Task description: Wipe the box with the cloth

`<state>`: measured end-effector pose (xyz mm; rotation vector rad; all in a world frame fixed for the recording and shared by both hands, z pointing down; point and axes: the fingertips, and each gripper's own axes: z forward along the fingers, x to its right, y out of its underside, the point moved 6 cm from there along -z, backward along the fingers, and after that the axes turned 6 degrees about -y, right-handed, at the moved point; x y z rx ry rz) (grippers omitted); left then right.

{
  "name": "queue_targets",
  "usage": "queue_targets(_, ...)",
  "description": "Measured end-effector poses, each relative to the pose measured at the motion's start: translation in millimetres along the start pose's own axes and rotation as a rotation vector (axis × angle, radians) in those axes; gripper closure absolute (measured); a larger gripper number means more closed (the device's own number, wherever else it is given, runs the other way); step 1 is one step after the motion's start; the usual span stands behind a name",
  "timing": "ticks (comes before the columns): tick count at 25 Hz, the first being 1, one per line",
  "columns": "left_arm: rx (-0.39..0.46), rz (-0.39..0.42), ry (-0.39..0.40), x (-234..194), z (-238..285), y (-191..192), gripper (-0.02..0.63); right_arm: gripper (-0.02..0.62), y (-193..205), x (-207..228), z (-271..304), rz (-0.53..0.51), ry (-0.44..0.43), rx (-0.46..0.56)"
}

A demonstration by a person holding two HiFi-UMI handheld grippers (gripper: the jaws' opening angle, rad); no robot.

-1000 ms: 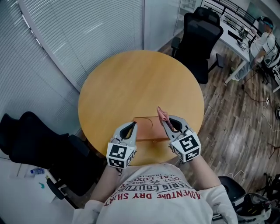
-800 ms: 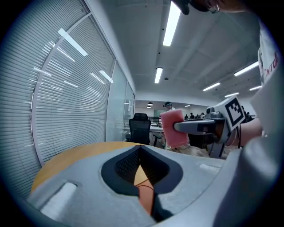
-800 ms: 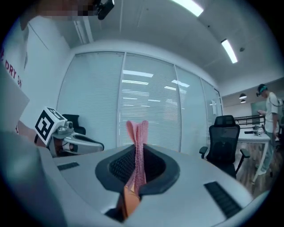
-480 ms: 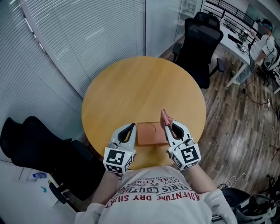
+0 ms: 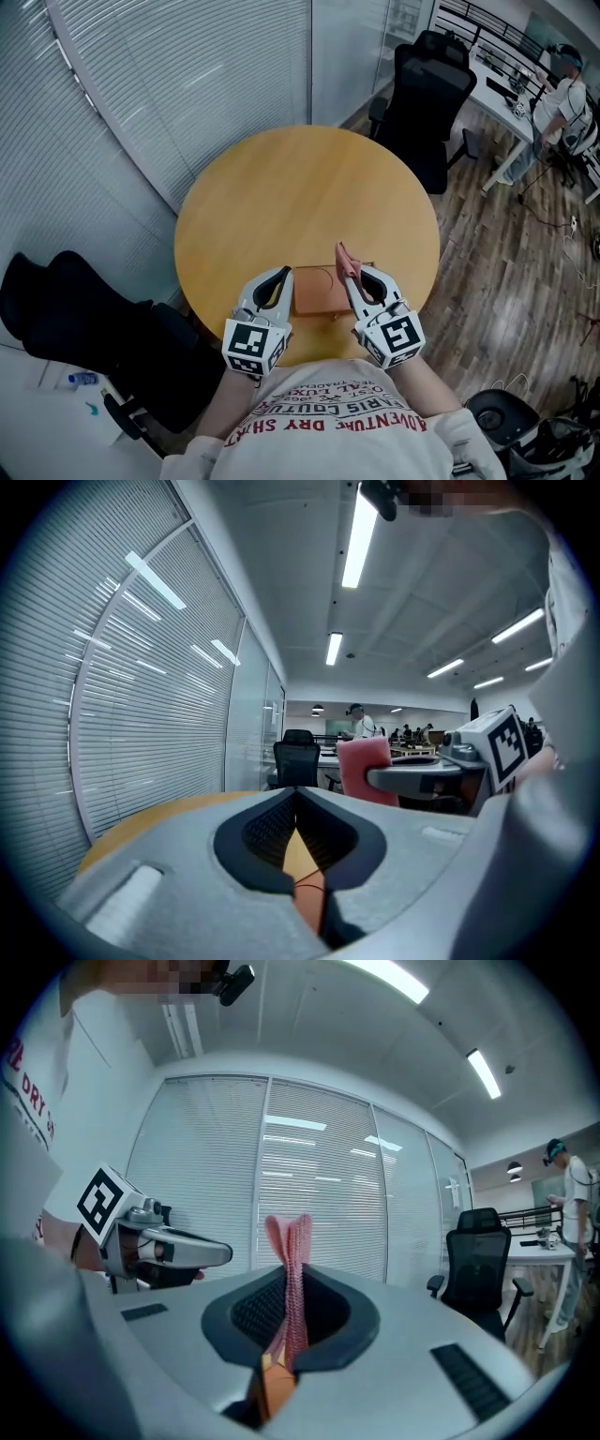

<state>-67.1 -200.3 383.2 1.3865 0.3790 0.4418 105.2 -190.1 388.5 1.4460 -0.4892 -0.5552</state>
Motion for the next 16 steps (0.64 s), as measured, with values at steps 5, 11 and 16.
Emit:
queue_targets(5,0.029,0.005,-0.002,3,-5,-9,0.597,0.569,-1,-5,1,-0.013,-0.019,-0.005)
queue_targets(11,0.032,0.007,-0.005,-1,-9,-11,0.597,0.569,-1,-9,6,-0.013,-0.023,-0.004)
queue_targets(16,0.03,0.008,-0.015,-1,-15,-10,0.597,0.569,0,-15,4,-0.009,-0.034,-0.008)
